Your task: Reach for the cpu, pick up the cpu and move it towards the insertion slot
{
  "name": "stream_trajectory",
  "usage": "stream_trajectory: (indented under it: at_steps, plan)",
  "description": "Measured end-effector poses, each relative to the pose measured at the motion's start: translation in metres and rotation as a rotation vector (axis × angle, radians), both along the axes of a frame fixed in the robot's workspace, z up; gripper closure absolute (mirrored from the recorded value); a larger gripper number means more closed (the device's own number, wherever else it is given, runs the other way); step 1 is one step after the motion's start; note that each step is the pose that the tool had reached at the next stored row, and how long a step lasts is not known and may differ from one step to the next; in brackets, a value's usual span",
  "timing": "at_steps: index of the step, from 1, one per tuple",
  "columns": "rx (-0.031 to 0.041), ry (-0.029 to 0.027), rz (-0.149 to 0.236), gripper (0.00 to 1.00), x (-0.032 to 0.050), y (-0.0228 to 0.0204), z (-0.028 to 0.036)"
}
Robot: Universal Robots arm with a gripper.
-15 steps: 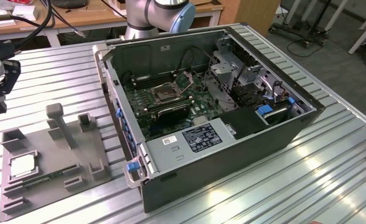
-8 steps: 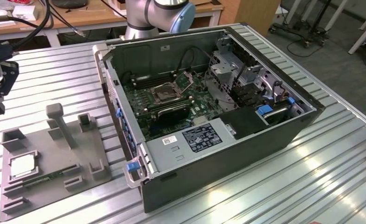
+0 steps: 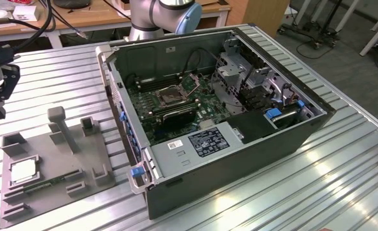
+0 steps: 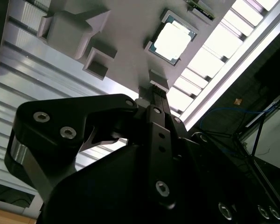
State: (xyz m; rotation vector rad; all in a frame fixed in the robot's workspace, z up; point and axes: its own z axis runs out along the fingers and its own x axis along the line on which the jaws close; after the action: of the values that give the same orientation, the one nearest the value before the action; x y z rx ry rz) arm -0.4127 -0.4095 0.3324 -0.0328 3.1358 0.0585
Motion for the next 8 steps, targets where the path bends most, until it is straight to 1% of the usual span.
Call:
stream_trajectory:
  at_steps: [8]
  plan:
    - [0.0000,-0.0002,0.000,0.89,0.0000,0.0000,-0.0006]
